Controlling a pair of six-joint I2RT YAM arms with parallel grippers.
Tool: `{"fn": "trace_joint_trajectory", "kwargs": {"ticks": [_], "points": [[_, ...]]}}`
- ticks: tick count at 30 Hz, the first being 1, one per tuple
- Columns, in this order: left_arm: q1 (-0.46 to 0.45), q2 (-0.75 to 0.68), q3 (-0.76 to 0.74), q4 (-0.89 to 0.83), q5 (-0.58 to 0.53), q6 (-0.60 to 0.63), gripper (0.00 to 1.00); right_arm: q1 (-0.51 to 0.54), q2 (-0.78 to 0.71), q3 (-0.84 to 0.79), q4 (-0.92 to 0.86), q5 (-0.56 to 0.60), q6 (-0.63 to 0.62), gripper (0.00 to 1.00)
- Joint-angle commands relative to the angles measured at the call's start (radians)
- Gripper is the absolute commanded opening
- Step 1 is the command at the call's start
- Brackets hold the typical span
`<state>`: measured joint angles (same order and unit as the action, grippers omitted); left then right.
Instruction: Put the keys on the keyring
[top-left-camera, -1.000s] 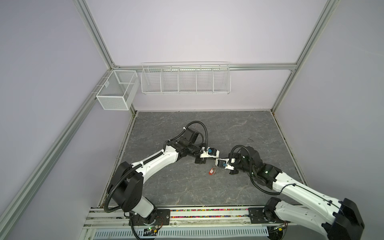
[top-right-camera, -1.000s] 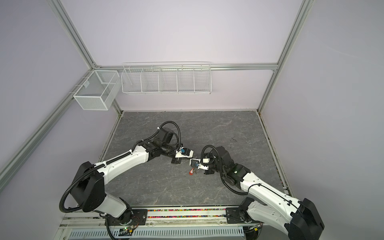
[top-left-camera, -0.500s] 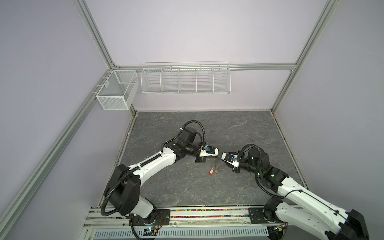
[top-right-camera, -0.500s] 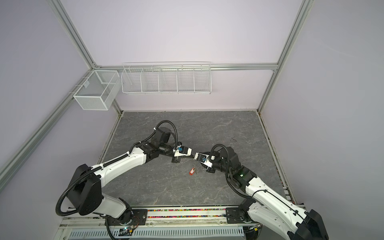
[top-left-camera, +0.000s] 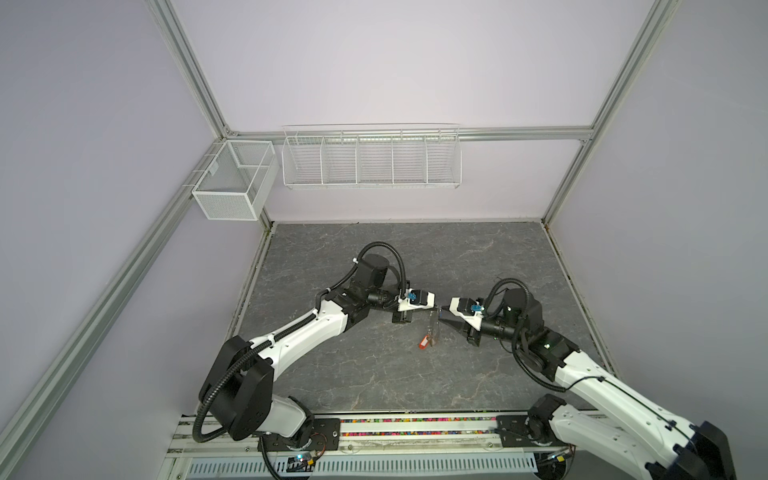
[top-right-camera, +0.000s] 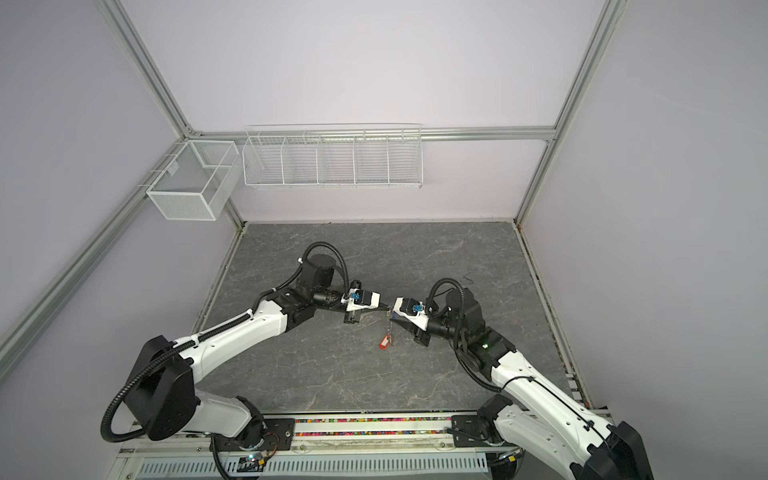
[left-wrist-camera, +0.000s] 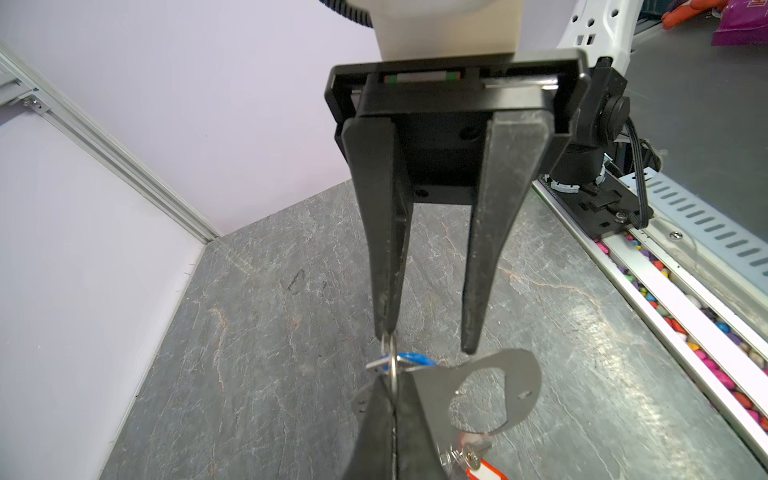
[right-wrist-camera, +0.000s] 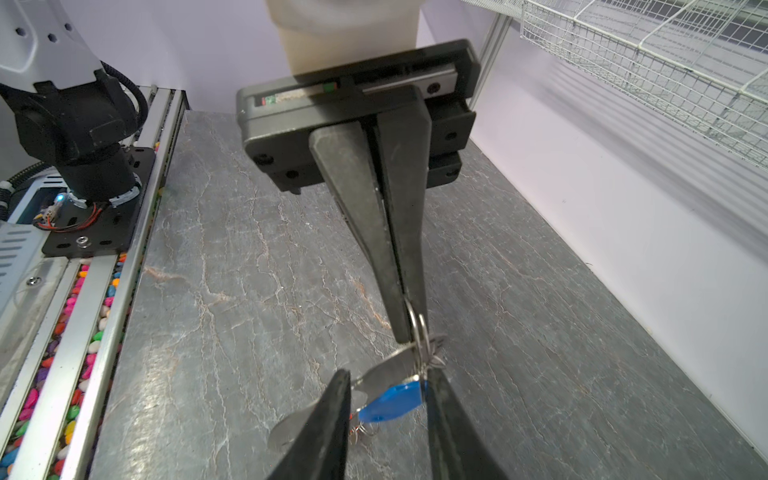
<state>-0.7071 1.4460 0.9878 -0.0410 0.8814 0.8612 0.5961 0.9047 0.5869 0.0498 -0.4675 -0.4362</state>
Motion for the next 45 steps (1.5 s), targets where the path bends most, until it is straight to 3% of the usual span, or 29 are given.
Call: {"fn": "trace_joint_trajectory", "kwargs": {"ticks": [1,16,31,45], "points": [[0.006,-0.024,-0.014,0.042,0.035,-0.017,0.0,-0.007,-0.016,-0.021,0.052,-0.036,0.046,0.32],[0.006,-0.018,-0.011,0.035,0.047,-0.003,0.0,-0.027,-0.017,-0.042,0.12,0.012,0.083,0.23],[0.006,-0.014,-0.003,0.016,0.053,0.007,0.0,-0.029,0.031,-0.013,0.126,-0.04,0.073,0.21],[0.006,-0.008,0.007,-0.006,0.054,0.018,0.0,-0.028,0.026,-0.01,0.137,-0.054,0.073,0.11]]}}
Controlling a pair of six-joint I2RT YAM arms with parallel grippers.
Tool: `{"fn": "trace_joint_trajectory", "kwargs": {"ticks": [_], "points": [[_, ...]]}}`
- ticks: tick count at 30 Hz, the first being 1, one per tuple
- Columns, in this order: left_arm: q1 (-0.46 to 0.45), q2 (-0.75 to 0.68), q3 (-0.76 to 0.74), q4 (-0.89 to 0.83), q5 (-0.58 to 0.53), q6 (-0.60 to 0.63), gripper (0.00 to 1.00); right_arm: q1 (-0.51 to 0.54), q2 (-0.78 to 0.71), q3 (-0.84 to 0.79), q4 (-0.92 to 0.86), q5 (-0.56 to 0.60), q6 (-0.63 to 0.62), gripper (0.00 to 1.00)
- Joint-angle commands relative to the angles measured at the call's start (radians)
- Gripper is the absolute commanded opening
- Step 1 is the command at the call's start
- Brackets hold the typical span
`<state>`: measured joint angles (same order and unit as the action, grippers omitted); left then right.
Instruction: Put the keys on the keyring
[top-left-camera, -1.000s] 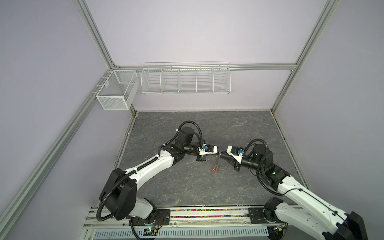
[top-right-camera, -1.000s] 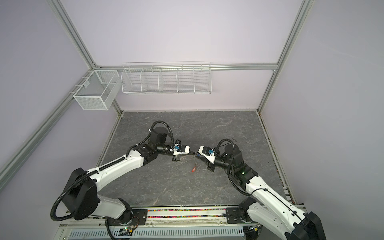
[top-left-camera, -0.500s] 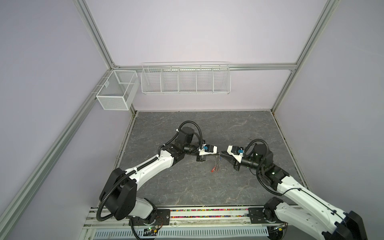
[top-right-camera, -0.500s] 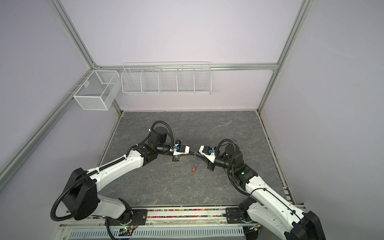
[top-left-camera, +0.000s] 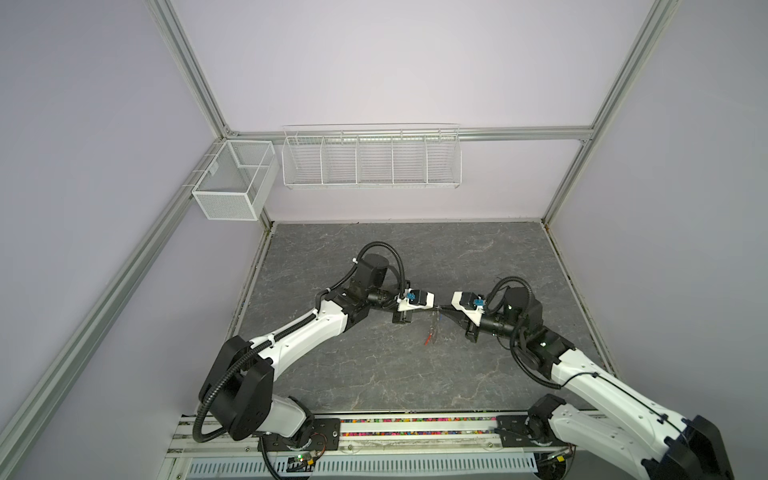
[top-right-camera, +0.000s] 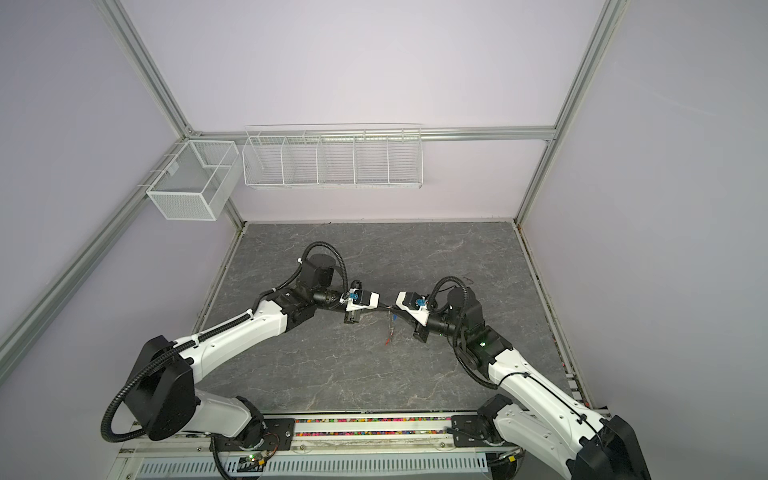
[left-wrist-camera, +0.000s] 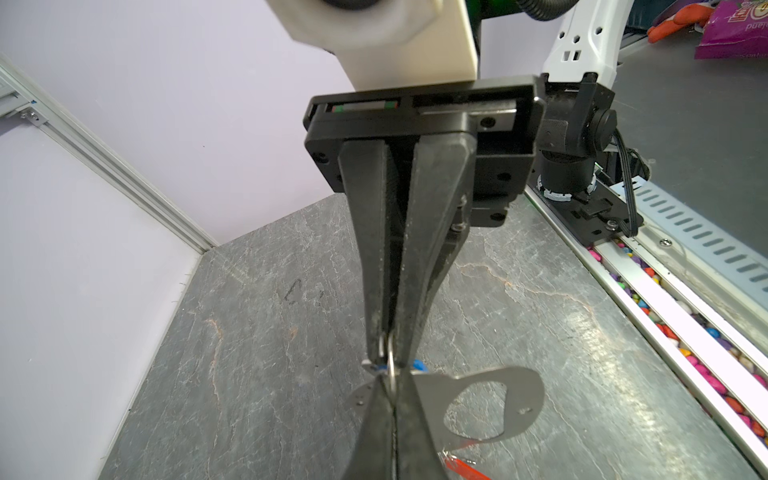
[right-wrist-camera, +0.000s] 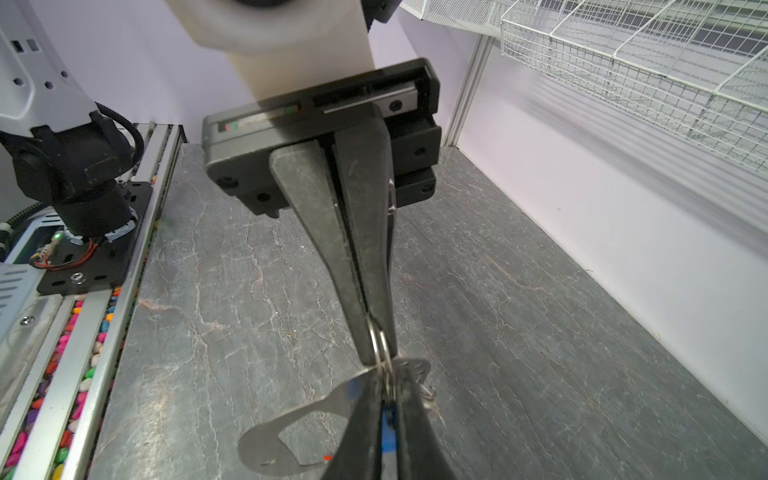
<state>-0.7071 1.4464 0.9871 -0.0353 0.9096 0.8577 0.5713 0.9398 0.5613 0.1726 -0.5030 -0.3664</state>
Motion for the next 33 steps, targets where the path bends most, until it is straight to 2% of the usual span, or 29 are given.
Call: {"fn": "trace_joint_trajectory", "kwargs": {"ticks": [1,9,11,12,15,24,33], "points": [[0.005,-0.007,0.009,-0.015,0.026,0.022,0.0,-0.003,-0.009,0.016,0.015,-0.021,0.003,0.11],[0.005,-0.001,0.022,-0.043,0.004,0.031,0.02,-0.003,0.001,0.047,-0.056,0.0,-0.021,0.07],[0.005,-0.008,0.043,-0.112,-0.039,0.076,0.16,-0.003,0.002,0.059,-0.088,0.015,-0.025,0.07],[0.005,-0.015,0.056,-0.149,-0.065,0.098,0.2,-0.002,0.003,0.066,-0.11,0.019,-0.031,0.07],[0.005,-0.036,0.073,-0.205,-0.134,0.152,0.25,-0.004,0.019,0.099,-0.192,0.04,-0.046,0.07],[-0.059,-0.094,0.029,-0.131,-0.295,0.226,0.26,-0.004,0.11,0.227,-0.407,0.073,-0.059,0.07],[-0.102,-0.068,0.084,-0.195,-0.359,0.255,0.26,-0.003,0.154,0.277,-0.433,0.067,-0.075,0.07]]}}
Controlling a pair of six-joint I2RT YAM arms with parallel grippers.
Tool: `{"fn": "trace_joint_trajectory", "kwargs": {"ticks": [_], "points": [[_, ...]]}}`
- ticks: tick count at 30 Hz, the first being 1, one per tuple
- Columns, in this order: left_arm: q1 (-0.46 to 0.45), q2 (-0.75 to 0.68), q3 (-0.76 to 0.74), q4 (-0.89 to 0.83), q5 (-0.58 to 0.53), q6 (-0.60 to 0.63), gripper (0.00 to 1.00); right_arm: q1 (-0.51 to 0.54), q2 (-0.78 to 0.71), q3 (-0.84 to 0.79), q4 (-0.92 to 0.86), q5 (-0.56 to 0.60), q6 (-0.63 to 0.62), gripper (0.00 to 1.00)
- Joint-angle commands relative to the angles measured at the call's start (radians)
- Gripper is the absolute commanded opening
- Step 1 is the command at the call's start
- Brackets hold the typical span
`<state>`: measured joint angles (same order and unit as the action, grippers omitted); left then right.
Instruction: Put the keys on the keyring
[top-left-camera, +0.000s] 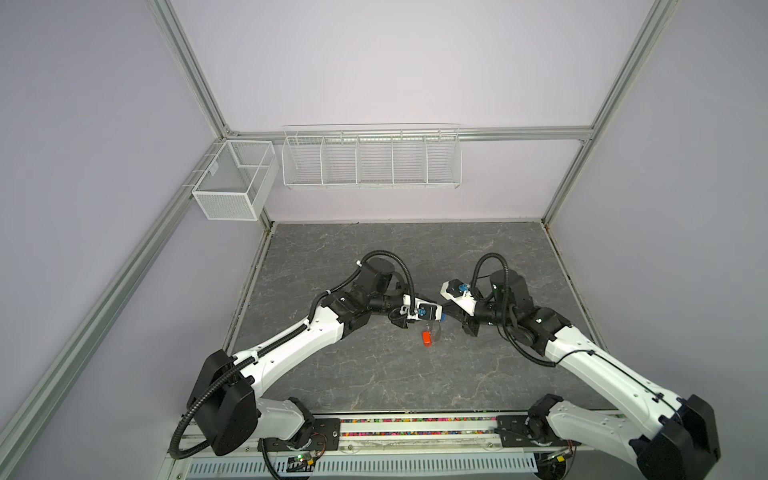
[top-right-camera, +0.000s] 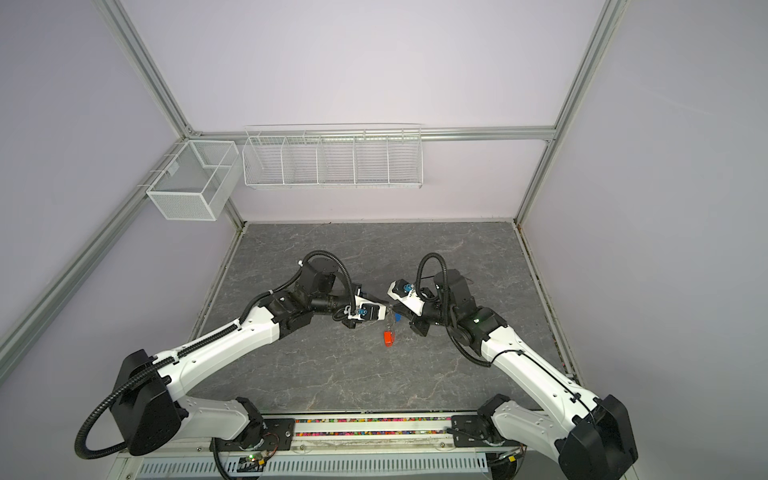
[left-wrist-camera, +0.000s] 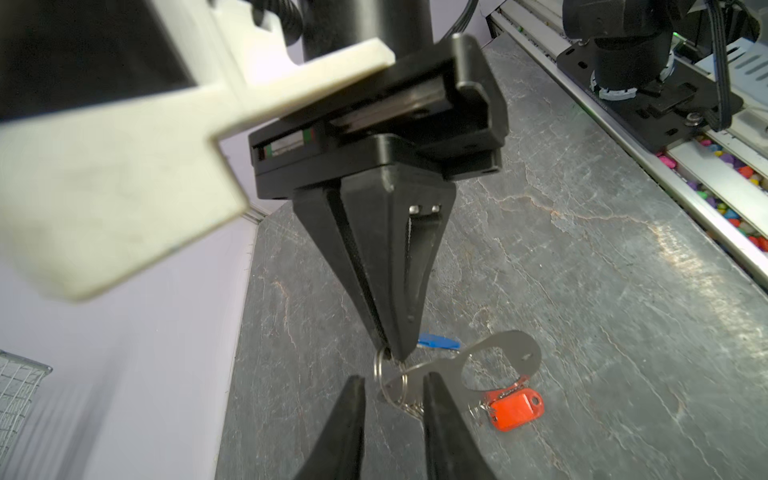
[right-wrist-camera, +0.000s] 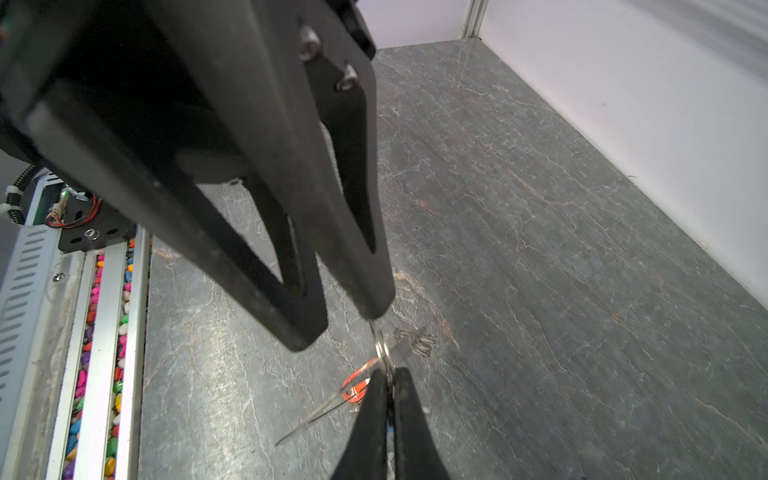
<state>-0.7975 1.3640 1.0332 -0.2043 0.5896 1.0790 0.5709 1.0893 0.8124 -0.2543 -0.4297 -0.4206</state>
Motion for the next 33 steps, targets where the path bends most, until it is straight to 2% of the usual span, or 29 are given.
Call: {"fn": "trace_joint_trajectory", "kwargs": {"ticks": [1,14,20,25,27,29,31,33], "points": [[-0.015,0.019,0.04,-0.024,-0.047,0.031,0.26,-0.002,0.004,0.028,-0.006,-0.006,-0.021,0.07],[-0.032,0.071,0.085,-0.046,-0.101,-0.011,0.24,-0.001,0.029,0.054,-0.016,-0.016,-0.035,0.07],[-0.032,0.106,0.126,-0.107,-0.118,-0.014,0.12,-0.001,0.03,0.056,-0.013,-0.015,-0.043,0.07],[-0.032,0.131,0.154,-0.156,-0.138,-0.008,0.08,0.003,0.021,0.057,-0.005,-0.005,-0.046,0.07],[-0.031,0.143,0.166,-0.181,-0.136,-0.003,0.0,0.004,0.02,0.056,-0.003,-0.001,-0.048,0.07],[-0.032,0.147,0.168,-0.186,-0.131,-0.002,0.0,0.006,0.015,0.055,0.0,0.005,-0.046,0.07],[-0.031,0.147,0.169,-0.189,-0.125,-0.012,0.0,0.006,0.011,0.047,0.007,0.017,-0.044,0.12],[-0.027,0.151,0.178,-0.202,-0.114,-0.039,0.0,0.004,-0.004,0.032,0.0,0.021,-0.062,0.24]]}}
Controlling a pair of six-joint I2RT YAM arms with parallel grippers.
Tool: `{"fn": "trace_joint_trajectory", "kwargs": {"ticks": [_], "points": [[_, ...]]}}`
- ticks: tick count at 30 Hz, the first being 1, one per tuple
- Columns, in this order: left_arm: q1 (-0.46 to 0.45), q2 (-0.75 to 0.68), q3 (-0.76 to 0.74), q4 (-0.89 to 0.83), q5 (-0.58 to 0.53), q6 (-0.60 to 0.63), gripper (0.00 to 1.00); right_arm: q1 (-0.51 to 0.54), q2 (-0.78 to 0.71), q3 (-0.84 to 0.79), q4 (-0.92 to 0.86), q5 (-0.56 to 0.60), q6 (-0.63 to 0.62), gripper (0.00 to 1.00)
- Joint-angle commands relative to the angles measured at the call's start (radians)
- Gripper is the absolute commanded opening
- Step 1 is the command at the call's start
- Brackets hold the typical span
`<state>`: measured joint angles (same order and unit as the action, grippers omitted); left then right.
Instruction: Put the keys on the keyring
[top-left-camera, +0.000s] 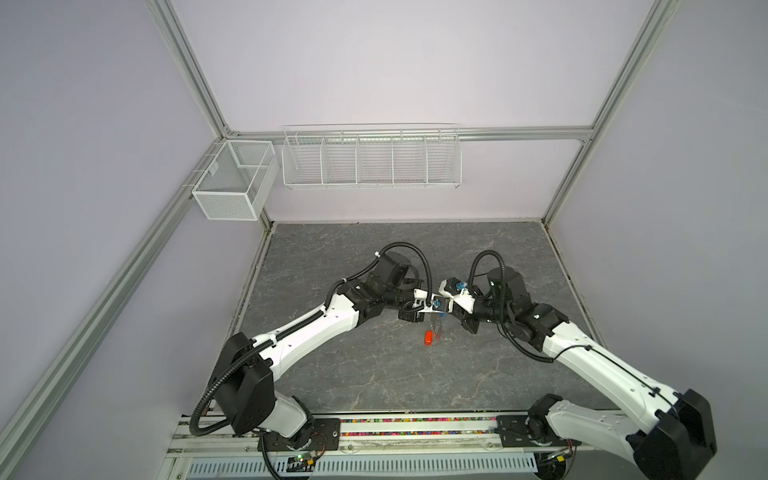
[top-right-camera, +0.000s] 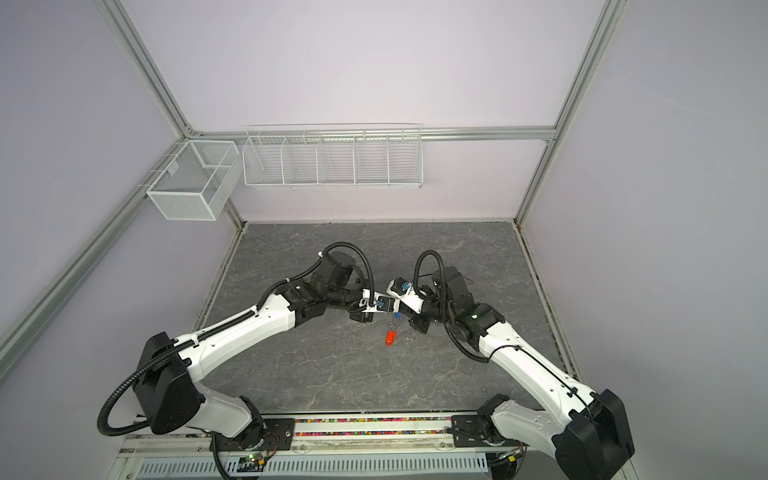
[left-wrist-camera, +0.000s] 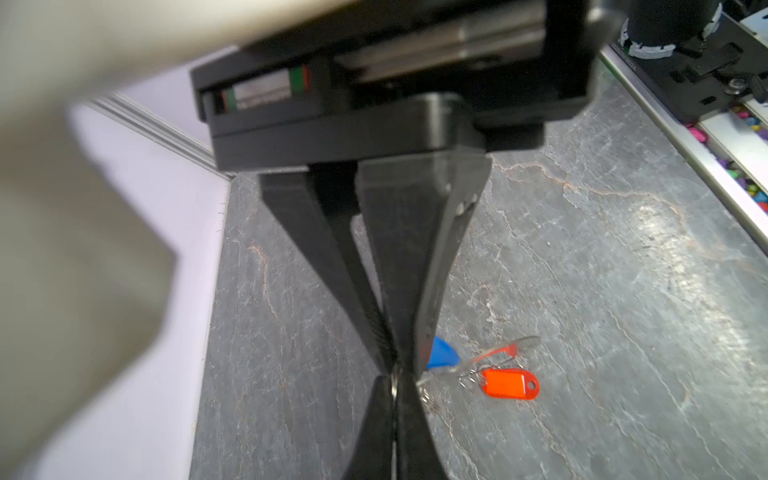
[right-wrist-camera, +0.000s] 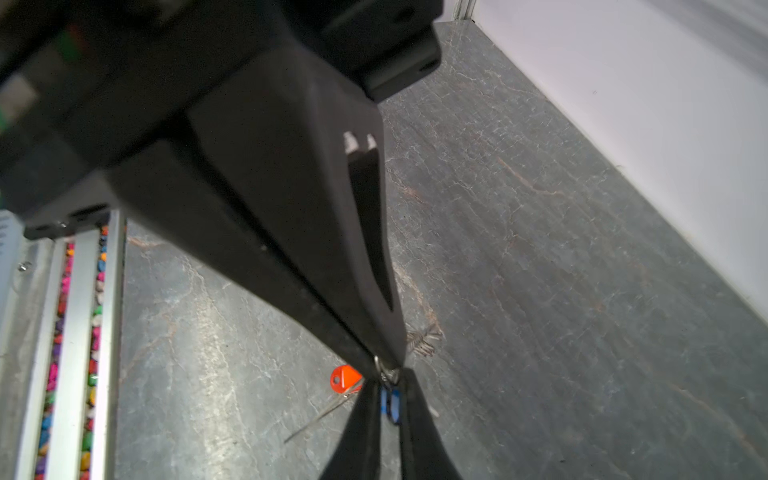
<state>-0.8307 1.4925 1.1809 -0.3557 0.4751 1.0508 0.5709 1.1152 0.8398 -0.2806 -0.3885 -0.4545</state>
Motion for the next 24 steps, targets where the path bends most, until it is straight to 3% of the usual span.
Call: {"fn": "trace_joint_trajectory", "kwargs": {"ticks": [1,12,24], "points": [[0.01,0.023,0.032,-0.047,0.003,-0.036,0.0,0.001,-0.043,-0.007,0.03,-0.016,-0.036,0.28],[0.105,-0.042,-0.106,0.317,0.276,-0.326,0.0,-0.009,-0.112,-0.091,0.086,0.006,0.007,0.37],[0.114,-0.063,-0.18,0.507,0.335,-0.462,0.0,0.006,-0.084,-0.089,0.172,0.061,0.074,0.38]]}}
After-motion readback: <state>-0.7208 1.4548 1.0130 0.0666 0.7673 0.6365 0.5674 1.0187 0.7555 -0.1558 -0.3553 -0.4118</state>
